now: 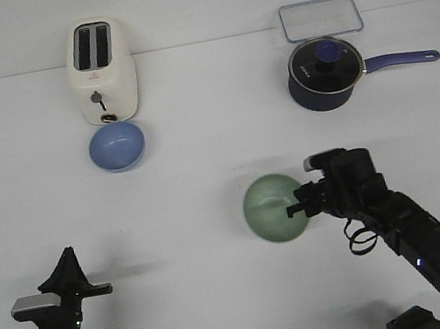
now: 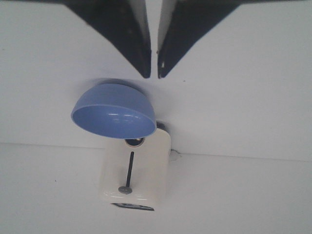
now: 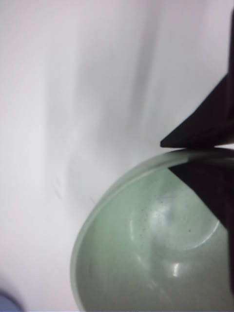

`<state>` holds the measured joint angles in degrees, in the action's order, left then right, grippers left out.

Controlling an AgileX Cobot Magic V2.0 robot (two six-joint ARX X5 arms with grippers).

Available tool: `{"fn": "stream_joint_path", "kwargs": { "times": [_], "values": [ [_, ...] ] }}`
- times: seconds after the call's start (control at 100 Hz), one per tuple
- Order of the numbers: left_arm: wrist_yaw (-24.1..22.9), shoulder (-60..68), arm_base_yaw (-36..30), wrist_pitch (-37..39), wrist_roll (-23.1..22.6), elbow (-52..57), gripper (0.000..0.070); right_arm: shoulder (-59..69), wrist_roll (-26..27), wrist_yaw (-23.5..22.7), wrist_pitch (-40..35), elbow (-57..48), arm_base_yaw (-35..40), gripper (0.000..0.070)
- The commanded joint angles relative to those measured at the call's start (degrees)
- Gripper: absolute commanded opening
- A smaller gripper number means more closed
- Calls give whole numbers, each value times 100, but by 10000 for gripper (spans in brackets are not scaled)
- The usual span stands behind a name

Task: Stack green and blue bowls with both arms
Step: 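Grasp the green bowl rim and carry it toward the table center, then release the green bowl and pull the right gripper back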

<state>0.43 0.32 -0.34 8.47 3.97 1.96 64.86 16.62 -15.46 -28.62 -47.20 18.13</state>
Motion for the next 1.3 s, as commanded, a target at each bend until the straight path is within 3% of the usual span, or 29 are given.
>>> {"fn": "stream_joint_path", "kwargs": {
  "times": [0.0, 0.16, 0.46, 0.51, 0.59, 0.63, 0.82, 0.94, 1.04, 1.16, 1.29],
  "values": [
    [31, -13, 4, 63, 22, -111, 15, 116, 289, 114, 181, 42, 424, 0],
    [31, -13, 4, 66, 98, -107, 15, 501, 415, 531, 310, 107, 1180, 0],
    [26, -13, 4, 59, 1346, -105, 12, 1349, 334, 813, 505, 107, 1532, 0],
    [26, -13, 4, 63, 1508, -103, 12, 1394, 286, 798, 522, 105, 1528, 47],
    [26, -13, 4, 61, 1847, -94, 12, 1375, 236, 798, 551, 92, 1526, 216],
    [26, -13, 4, 59, 2074, -77, 12, 1298, 208, 798, 555, 81, 1499, 266],
    [26, -11, 4, -105, 2861, 74, 12, 461, -105, 798, 575, 61, 984, 278],
    [28, 48, 4, -721, 2953, 376, 13, -225, -321, 800, 422, 140, 358, 277],
    [26, 280, 4, -1152, 2966, 758, 15, -986, -313, 791, 962, 765, -111, 277],
    [26, 922, 4, -1198, 2946, 1316, 16, -1849, -101, 789, 1541, 1609, -433, 276],
    [63, 2277, 4, -1228, 2638, 2068, 15, -2315, -107, 800, 1567, 1945, -581, 277]
  ]
}}
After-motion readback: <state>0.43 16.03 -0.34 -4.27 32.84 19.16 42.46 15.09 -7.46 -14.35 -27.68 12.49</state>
